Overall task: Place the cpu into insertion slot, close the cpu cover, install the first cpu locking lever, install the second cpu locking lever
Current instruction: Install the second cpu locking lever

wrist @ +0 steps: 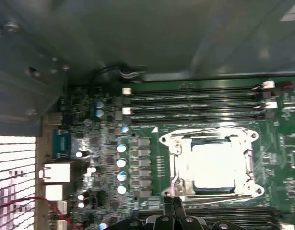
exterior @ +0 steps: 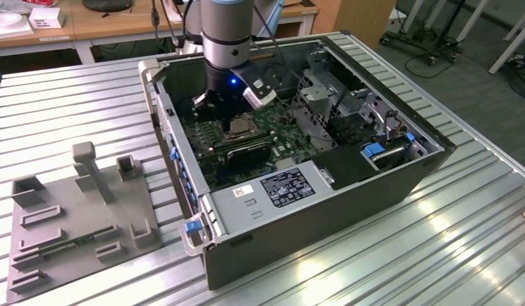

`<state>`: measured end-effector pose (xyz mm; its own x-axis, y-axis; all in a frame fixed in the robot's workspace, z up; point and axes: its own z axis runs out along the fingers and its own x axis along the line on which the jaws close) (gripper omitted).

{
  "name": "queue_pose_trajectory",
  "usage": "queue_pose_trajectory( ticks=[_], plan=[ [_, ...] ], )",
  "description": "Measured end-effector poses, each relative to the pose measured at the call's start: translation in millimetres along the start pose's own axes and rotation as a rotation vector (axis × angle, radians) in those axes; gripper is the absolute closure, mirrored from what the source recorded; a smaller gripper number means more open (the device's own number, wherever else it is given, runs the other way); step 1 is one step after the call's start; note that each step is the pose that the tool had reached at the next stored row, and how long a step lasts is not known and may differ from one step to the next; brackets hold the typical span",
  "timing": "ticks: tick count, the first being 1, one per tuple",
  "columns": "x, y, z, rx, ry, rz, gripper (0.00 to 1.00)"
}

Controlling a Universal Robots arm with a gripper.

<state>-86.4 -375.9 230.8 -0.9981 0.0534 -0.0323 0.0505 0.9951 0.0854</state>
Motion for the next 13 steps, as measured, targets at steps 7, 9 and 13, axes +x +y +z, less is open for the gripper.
queue_pose_trajectory(
  ticks=[7,9,13],
  plan=[
    [-24.3,1.2,0.9,0.0,0.0,0.0,0.9],
    [-27.5,1.4,1.1,0.0,0.0,0.0,0.9],
    [-27.6,6.6,1.5,0.0,0.0,0.0,0.9]
  ],
)
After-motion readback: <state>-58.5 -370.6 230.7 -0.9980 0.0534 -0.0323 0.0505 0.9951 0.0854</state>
